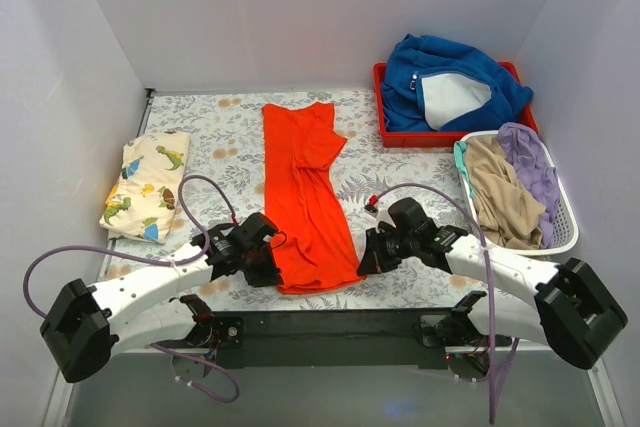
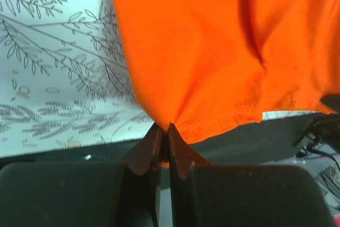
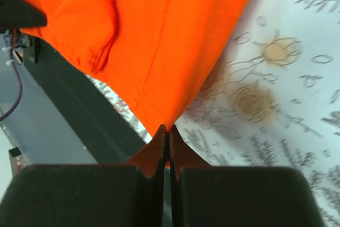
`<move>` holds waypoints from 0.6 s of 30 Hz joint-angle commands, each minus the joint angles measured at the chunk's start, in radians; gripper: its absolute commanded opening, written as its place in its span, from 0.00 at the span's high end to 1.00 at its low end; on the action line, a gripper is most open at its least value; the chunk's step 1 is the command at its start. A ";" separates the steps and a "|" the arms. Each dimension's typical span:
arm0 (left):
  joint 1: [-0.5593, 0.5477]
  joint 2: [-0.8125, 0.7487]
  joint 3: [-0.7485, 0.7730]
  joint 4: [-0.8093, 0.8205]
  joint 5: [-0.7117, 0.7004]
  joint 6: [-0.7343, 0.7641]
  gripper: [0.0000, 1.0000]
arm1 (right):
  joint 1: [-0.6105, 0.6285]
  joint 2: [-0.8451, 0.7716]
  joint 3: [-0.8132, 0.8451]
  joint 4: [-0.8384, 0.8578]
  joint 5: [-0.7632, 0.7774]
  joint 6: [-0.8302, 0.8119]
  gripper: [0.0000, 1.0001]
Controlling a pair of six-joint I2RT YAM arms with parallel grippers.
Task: Fold and stack the t-shirts
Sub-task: Fold the tshirt
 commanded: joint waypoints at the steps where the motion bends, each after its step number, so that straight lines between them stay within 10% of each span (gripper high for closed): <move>1: -0.008 -0.040 0.077 -0.185 0.051 0.033 1.00 | 0.056 -0.089 -0.019 -0.077 0.026 0.066 0.99; 12: -0.012 -0.253 0.097 -0.391 0.042 -0.051 1.00 | 0.228 -0.183 0.016 -0.208 0.150 0.156 0.99; 18: -0.012 -0.122 0.237 -0.334 -0.075 -0.016 1.00 | 0.218 -0.076 0.220 -0.214 0.282 0.032 0.99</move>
